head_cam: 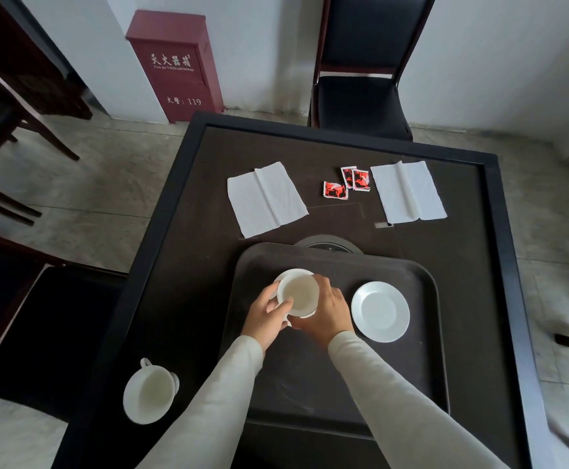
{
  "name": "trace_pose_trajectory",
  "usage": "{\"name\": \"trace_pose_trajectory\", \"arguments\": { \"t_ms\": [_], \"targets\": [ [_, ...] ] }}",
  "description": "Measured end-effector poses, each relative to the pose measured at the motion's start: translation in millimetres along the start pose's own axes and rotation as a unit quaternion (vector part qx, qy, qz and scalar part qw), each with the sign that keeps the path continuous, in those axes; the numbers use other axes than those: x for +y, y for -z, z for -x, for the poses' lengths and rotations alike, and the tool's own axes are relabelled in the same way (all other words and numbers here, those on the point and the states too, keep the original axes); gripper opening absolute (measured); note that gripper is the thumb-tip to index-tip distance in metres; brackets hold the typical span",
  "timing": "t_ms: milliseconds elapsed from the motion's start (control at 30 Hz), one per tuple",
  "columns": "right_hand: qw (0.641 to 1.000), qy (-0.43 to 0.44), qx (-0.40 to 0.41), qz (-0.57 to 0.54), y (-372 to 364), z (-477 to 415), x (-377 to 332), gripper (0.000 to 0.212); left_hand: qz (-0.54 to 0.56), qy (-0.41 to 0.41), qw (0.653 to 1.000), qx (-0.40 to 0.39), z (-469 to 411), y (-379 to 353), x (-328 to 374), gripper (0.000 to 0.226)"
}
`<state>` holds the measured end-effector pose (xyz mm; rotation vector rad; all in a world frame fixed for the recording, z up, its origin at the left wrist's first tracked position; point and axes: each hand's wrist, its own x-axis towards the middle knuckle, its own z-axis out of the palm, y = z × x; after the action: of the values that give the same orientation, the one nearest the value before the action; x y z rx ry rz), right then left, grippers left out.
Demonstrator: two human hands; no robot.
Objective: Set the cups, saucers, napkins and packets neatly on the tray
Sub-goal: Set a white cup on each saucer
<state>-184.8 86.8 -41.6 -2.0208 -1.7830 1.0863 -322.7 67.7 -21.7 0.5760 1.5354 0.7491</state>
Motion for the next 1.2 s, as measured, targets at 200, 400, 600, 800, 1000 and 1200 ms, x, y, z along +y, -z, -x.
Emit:
{"name": "trace_pose_trajectory", "arguments": {
  "t_ms": [200,400,600,800,1000,1200],
  "targets": [
    [1.0,0.009,-0.004,0.008,2,1,0,0.09,0.008,-0.005,1.0,-0.005,0,0,-3,0.034],
    [1.0,0.009,-0.007,0.004,3,2,-2,0.092,-0.008,-0.009,1.0,-0.003,-1,-1,-5,0.036],
    [1.0,0.014,-0.005,0.013,3,3,-2,0.094,-0.027,-0.007,1.0,-0.002,-5,1,-8,0.037],
    [1.0,0.009,-0.011,0.01,3,5,-3,0.104,-0.052,-0.004,0.999,-0.001,-5,2,-10,0.052],
    [0.999,0.042,-0.002,0.031,9,10,-1,0.119,-0.064,0.009,0.998,0.013,4,6,-15,0.061],
    [0.991,0.104,0.075,0.046,16,31,-11,0.11,-0.057,-0.023,0.998,0.034,33,45,-29,0.042]
  ]
}}
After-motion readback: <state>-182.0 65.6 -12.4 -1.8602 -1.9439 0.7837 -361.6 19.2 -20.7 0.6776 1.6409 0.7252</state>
